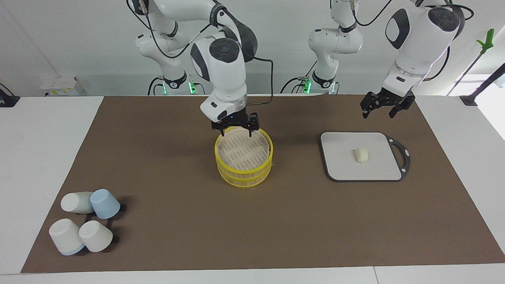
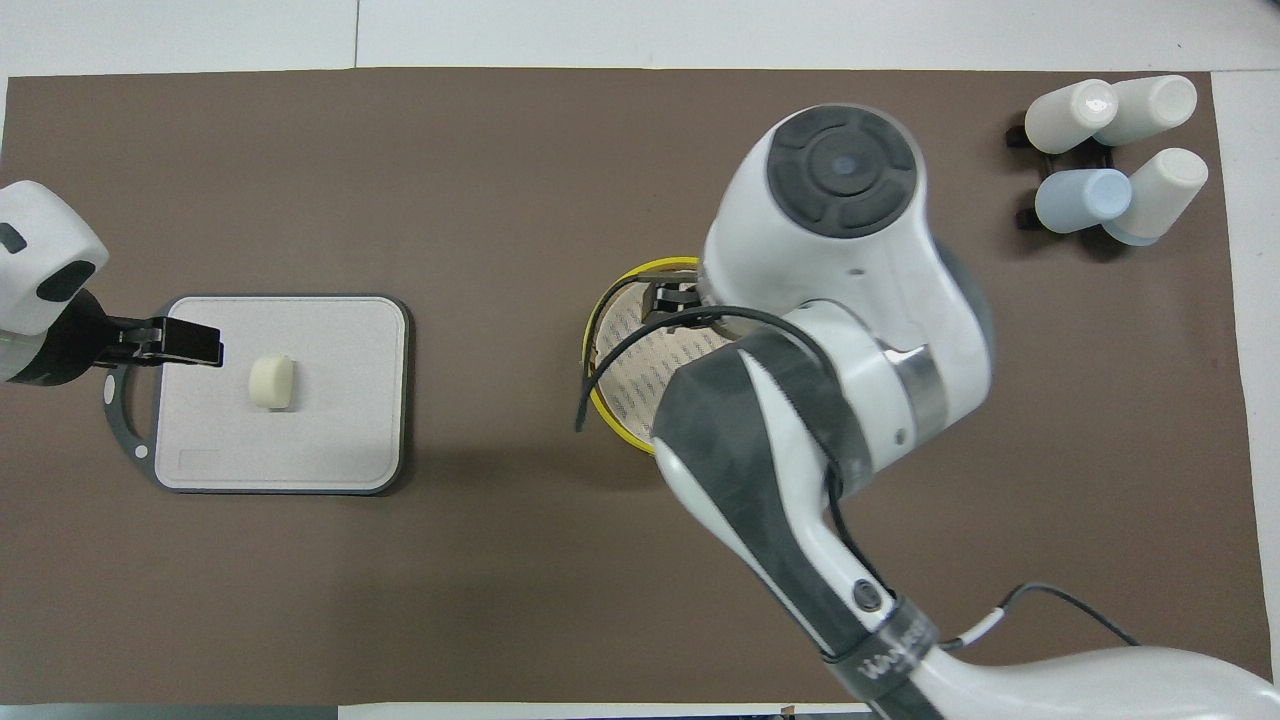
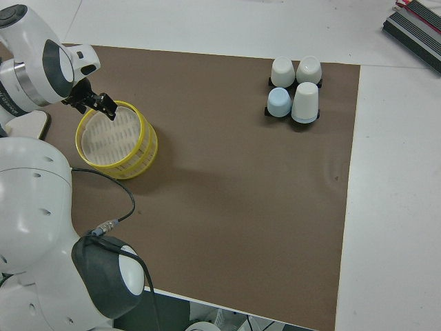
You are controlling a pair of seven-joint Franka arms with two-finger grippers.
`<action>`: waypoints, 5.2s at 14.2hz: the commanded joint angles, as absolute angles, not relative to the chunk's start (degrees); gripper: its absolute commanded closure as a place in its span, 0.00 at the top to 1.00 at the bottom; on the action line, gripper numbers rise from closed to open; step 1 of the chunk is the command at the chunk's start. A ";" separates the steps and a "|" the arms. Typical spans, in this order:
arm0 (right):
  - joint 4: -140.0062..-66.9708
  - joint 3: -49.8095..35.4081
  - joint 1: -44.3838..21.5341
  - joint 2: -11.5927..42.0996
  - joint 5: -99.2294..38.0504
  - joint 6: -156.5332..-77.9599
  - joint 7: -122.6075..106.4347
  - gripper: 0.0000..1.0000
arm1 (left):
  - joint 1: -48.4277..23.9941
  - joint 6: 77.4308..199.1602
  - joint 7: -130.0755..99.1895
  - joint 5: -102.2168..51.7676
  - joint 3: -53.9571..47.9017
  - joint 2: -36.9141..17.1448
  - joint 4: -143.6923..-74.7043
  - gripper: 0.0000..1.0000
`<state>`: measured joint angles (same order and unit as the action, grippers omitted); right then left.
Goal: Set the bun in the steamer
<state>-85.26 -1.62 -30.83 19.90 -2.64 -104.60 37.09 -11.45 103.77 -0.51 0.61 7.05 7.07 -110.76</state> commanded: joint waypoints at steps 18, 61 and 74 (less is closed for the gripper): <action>-79.98 -1.05 -37.97 30.94 0.00 -111.27 44.74 0.92 | -7.82 137.89 6.33 1.76 7.03 -1.41 -133.14 1.00; -72.07 -1.14 -9.23 25.58 -1.67 -99.93 10.72 0.00 | -48.78 134.73 -44.38 -4.04 6.59 -26.10 -99.58 0.24; -74.09 -1.14 -9.32 24.61 -1.67 -100.55 10.55 0.00 | -44.40 122.81 -45.44 -4.22 6.59 -17.16 -100.63 1.00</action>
